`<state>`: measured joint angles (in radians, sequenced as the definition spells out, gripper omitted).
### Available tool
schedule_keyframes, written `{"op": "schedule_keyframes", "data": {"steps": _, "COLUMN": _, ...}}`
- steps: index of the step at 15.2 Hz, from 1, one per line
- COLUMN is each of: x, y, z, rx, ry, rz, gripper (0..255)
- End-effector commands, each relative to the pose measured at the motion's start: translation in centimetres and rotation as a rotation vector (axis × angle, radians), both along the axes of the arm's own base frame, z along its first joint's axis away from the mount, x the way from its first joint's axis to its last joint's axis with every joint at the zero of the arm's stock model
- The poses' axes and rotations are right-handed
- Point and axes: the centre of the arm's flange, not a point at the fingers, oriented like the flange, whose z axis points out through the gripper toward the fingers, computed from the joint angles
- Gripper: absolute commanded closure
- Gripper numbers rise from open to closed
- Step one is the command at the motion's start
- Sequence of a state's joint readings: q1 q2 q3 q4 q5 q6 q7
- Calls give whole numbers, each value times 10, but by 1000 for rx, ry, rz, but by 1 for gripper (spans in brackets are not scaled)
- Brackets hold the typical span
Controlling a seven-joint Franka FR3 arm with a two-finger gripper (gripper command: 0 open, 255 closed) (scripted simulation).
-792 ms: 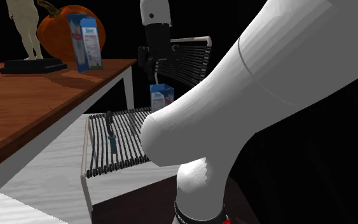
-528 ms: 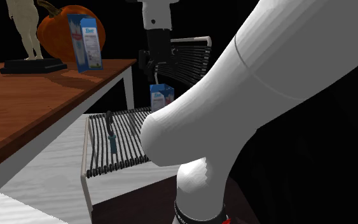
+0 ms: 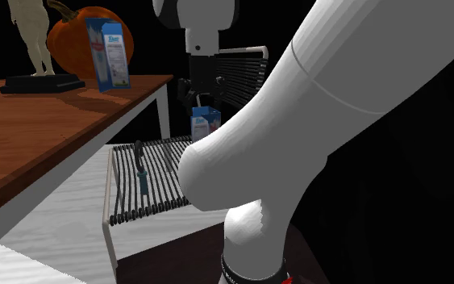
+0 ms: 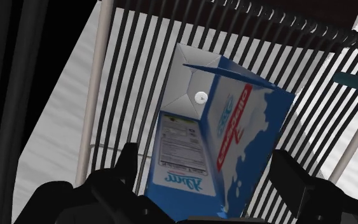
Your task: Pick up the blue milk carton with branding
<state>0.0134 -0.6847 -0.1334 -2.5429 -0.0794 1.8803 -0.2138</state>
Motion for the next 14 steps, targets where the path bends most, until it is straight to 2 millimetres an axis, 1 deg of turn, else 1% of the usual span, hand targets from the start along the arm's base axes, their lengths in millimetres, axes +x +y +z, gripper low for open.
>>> {"op": "schedule_keyframes", "data": {"steps": 1, "x": 1, "y": 0, "z": -10, "rx": 0, "ry": -1, "rz": 0, "gripper": 0}}
{"op": "schedule_keyframes", "data": {"steps": 3, "x": 1, "y": 0, "z": -19, "rx": 0, "ry": -1, "rz": 0, "gripper": 0}}
{"op": "schedule_keyframes", "data": {"steps": 4, "x": 1, "y": 0, "z": -19, "rx": 0, "ry": -1, "rz": 0, "gripper": 0}}
{"op": "schedule_keyframes", "data": {"steps": 5, "x": 1, "y": 0, "z": -18, "rx": 0, "ry": -1, "rz": 0, "gripper": 255}}
{"op": "schedule_keyframes", "data": {"steps": 14, "x": 1, "y": 0, "z": -19, "rx": 0, "ry": -1, "rz": 0, "gripper": 255}}
